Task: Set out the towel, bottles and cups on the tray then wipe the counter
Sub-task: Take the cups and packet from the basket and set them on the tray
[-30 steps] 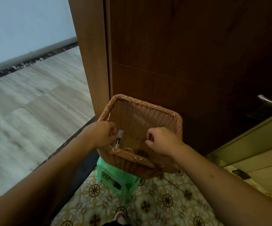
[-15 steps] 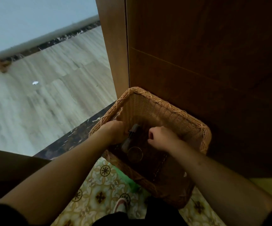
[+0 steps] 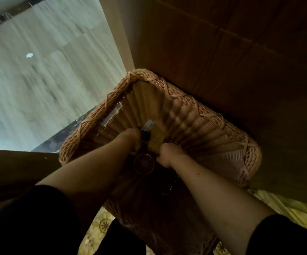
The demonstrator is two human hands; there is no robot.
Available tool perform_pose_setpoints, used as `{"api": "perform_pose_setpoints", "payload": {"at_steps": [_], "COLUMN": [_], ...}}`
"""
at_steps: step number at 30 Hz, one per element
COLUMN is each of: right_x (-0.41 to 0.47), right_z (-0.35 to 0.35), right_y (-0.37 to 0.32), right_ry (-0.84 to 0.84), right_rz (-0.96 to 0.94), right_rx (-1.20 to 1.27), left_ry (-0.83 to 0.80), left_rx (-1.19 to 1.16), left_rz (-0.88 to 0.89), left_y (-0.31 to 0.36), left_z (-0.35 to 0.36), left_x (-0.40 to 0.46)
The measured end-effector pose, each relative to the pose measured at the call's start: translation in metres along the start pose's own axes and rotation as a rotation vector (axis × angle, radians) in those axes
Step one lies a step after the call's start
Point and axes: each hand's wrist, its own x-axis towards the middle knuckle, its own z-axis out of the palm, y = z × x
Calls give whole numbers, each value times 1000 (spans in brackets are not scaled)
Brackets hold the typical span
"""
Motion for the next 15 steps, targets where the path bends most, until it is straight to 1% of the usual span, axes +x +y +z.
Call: {"api": "perform_pose_setpoints", "payload": {"at_steps": [2, 4, 6, 8, 9, 11, 13, 15], "right_x": [19, 36, 49, 59, 62, 68, 71, 73], "right_z": [12, 25, 35, 45, 49, 56, 62, 64], "right_y": [-2, -4, -5, -5, -5, -3, -2, 0], "right_ry": [4, 9, -2, -19, -26, -32, -16, 13], "right_rz": [33, 65, 88, 102, 109, 116, 114, 114], "right_rx": [37, 65, 89, 98, 96, 93, 94, 94], "left_ry": [8, 69, 90, 77, 61, 68, 134, 133], "left_rx": [16, 57, 121, 283, 362, 369, 361, 335], "left_rz": [26, 27, 33, 60, 100, 94, 85, 59], "left_y": [-3, -5, -5, -5, -5, -4, -5, -8], "left_z": [10, 18, 24, 29, 31, 31, 38, 41], "left_x": [22, 37, 52, 64, 69, 75, 77, 79]}}
